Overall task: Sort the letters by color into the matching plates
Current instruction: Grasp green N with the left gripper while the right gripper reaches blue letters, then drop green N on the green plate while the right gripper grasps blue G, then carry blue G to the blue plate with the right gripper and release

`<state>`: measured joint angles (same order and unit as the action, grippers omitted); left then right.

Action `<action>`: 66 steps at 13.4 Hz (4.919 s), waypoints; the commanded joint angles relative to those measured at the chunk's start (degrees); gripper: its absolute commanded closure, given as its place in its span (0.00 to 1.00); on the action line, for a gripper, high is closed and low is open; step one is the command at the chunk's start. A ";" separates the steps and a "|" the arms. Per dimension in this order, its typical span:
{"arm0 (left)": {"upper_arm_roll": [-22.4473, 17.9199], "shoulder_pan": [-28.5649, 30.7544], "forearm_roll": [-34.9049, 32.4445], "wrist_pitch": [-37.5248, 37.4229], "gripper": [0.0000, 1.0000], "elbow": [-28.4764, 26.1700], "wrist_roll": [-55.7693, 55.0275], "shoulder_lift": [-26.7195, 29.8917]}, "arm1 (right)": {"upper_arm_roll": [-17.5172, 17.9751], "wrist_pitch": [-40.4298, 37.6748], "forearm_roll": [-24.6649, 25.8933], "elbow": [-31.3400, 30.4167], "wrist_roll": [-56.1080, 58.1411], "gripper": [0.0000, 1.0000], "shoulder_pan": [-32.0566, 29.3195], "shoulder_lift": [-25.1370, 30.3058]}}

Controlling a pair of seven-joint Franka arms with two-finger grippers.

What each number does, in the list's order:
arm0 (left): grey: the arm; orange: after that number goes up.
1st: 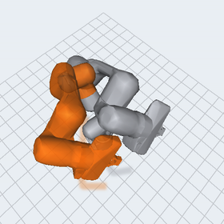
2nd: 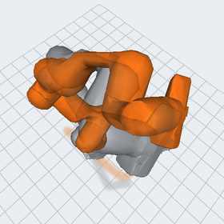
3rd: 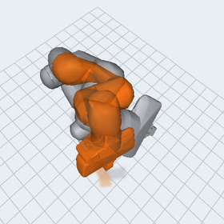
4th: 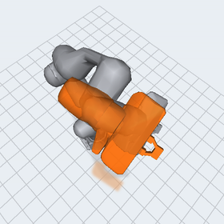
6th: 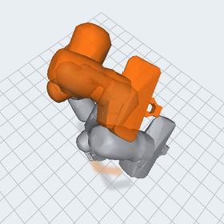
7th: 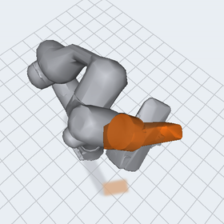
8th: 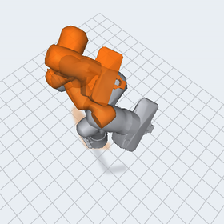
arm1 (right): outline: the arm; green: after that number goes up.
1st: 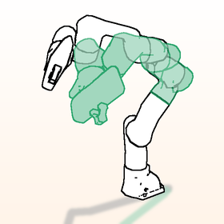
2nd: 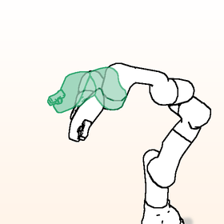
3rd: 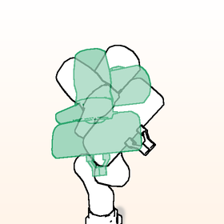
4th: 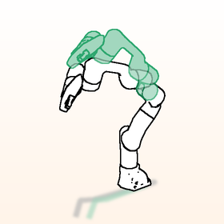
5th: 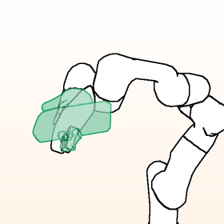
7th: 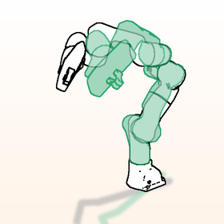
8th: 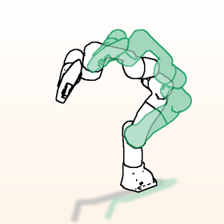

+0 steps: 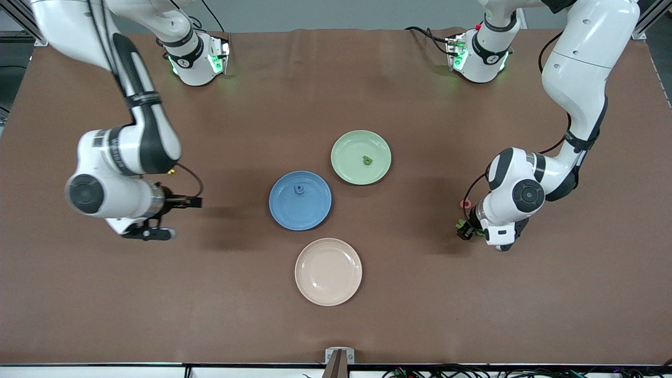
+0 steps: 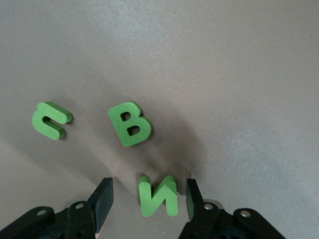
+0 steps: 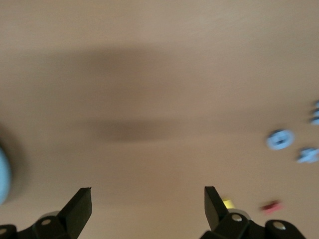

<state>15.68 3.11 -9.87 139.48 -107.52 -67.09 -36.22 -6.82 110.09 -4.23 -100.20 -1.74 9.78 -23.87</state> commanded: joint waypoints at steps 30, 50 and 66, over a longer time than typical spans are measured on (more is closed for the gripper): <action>13.59 -23.23 -1.73 -8.70 0.23 -1.12 -33.10 4.23 | 1.20 38.36 3.44 -21.18 45.24 0.23 -16.20 -4.78; 12.71 15.08 -15.00 -9.77 0.02 3.11 -13.45 2.57 | 1.20 17.57 3.44 -11.71 33.93 0.83 -9.97 -0.21; 11.13 13.94 -15.27 -4.13 0.25 5.21 -27.74 -4.82 | 1.55 6.53 -6.93 13.97 -28.47 0.84 24.04 -14.96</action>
<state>27.26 17.83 -23.75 134.94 -102.94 -93.89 -40.39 -4.49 116.51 -10.14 -91.65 -25.59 31.44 -34.14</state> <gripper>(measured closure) 0.181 0.683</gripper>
